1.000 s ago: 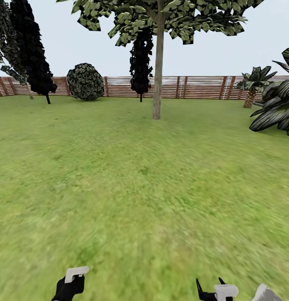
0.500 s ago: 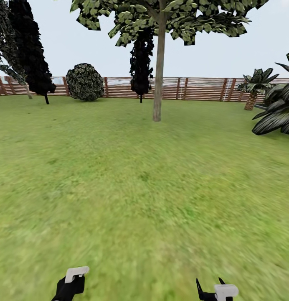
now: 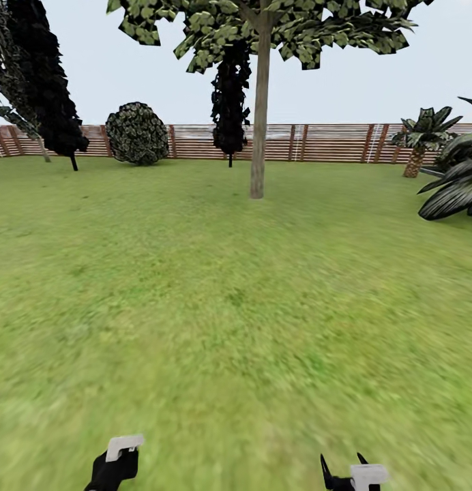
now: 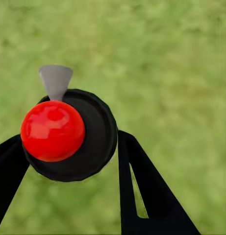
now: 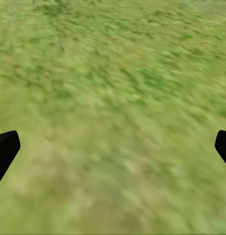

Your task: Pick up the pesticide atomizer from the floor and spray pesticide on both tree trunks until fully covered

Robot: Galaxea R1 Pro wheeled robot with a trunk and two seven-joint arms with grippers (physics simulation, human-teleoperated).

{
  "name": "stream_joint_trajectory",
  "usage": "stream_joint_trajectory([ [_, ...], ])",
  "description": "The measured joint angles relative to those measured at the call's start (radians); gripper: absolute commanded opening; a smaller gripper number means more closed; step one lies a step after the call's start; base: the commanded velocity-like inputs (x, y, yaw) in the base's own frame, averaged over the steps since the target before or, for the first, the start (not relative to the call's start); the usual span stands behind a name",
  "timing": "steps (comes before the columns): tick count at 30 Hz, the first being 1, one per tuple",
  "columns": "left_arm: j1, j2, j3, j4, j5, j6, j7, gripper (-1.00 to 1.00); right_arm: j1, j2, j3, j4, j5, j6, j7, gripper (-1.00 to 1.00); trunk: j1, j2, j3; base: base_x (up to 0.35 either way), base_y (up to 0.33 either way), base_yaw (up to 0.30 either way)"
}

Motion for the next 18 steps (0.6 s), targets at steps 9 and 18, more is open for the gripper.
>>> stream_joint_trajectory([
  [9,0.000,0.000,0.000,0.000,0.000,0.000,0.000,-1.00,0.000,0.000,0.000,0.000,0.000,0.000,0.000,1.00,0.000,0.000,0.000,0.339,0.000,0.000],
  [18,0.000,0.001,0.000,0.000,-0.001,0.000,0.000,-1.00,0.000,0.000,0.000,0.000,0.000,0.000,0.000,1.00,0.000,0.000,0.000,0.339,0.000,0.000],
])
